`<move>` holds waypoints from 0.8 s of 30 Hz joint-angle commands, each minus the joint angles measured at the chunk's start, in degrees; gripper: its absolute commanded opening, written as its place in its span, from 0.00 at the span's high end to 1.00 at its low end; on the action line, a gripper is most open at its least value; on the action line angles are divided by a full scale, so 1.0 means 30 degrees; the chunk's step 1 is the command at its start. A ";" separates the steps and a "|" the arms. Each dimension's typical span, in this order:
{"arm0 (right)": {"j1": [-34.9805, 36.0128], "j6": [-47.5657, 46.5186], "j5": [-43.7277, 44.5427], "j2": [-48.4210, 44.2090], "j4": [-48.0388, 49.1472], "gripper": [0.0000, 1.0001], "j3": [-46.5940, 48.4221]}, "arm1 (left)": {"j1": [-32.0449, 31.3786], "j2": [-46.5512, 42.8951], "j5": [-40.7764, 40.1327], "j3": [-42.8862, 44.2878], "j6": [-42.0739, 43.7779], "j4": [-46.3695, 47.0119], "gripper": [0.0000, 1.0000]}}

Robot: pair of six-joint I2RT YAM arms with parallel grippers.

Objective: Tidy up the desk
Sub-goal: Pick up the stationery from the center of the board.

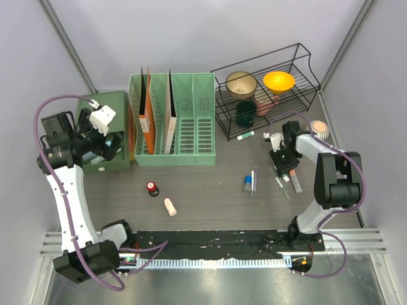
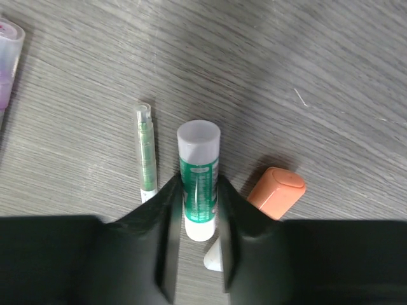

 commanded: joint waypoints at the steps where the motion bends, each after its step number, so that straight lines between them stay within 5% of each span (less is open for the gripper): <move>1: 0.0012 -0.0126 -0.0244 0.0247 0.0607 0.75 0.0240 | 0.0085 -0.0234 0.0427 -0.0047 0.0193 0.0442 0.00; 9: 0.0422 -0.0039 -0.1943 -0.1189 -0.2259 0.96 0.3254 | 0.0085 -0.0205 0.1746 0.0654 -0.0216 -0.0056 0.00; 17: 0.2262 0.0488 -0.4488 -0.1981 -0.5192 0.99 0.8264 | 0.0114 0.0146 0.3588 0.2031 -0.2438 -0.0552 0.00; 24: 0.6242 0.1776 -0.6719 -0.2771 -0.5372 0.99 1.1224 | -0.0295 -0.0700 1.0203 0.0659 -0.8198 0.2480 0.00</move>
